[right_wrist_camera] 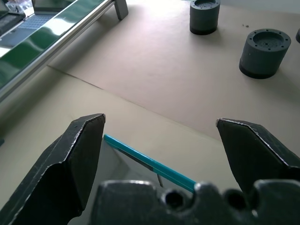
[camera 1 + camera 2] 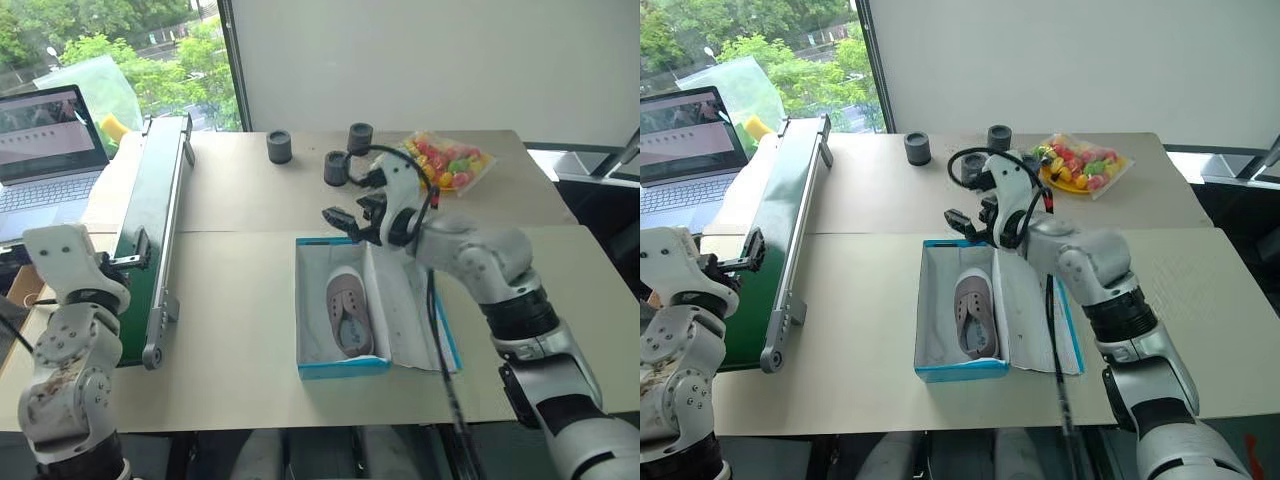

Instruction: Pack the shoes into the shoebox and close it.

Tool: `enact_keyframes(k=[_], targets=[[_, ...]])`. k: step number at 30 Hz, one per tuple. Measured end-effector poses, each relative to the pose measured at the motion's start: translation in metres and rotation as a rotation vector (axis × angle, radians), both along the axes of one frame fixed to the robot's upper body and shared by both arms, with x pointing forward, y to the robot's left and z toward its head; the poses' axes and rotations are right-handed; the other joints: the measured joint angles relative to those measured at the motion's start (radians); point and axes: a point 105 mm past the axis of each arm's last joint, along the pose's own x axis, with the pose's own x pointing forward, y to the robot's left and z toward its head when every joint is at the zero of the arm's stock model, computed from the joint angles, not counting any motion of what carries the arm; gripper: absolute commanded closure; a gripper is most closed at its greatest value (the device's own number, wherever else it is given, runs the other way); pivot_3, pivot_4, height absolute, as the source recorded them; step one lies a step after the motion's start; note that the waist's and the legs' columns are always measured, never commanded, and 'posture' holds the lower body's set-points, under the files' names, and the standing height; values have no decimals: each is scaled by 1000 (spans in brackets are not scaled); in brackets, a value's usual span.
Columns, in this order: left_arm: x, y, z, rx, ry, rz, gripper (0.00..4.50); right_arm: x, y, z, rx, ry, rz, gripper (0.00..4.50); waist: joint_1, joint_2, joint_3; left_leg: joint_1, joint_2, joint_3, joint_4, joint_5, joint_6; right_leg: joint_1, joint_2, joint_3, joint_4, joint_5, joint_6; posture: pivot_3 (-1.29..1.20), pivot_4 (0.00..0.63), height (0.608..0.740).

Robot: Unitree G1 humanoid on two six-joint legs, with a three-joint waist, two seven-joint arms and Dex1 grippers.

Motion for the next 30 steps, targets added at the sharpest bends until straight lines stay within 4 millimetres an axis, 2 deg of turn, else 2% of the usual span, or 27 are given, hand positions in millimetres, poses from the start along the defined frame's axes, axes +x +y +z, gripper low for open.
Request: enact_keyframes(k=[5, 10, 15, 20, 24, 30], targets=[[-1, 9, -10, -5, 34, 36, 0, -10, 21, -13, 42, 9, 85, 7, -1, 0, 0, 1, 0, 0, 0, 0, 0, 0, 0, 0, 0, 0, 0, 0, 150, 740], [-3, 18, -13, -9, 34, 75, 0, -13, 22, -18, 17, -50, 89, 7, 1, 0, 0, 1, 0, -1, 0, 0, 0, 0, 0, 0, 0, 0, 0, 0, 150, 740], [-6, 19, -17, -24, 32, 92, 0, -25, 35, -25, 80, -28, 147, 7, -3, 0, 0, 1, 0, -3, 0, 0, 0, 0, 0, 1, 1, 0, 0, 0, 150, 740], [-7, 20, -18, -21, 32, 96, 0, -30, 40, -13, 147, -49, 177, 7, -3, 0, 0, 3, 0, -3, 0, 0, 0, 1, 0, 1, 1, 0, 0, 0, 150, 740], [-7, 21, -26, -39, 55, 97, 0, -37, 44, -19, 143, -39, 227, 7, -3, 0, 0, 3, 0, -3, -1, 0, 0, 1, 0, 1, 1, 0, 0, 0, 150, 740], [-3, 18, -45, -57, 131, 85, 0, -42, 38, -22, 55, -99, 286, 7, -3, 0, 0, 4, 0, -3, 0, 0, 0, 2, 0, 1, 1, 0, 0, 0, 150, 740]])
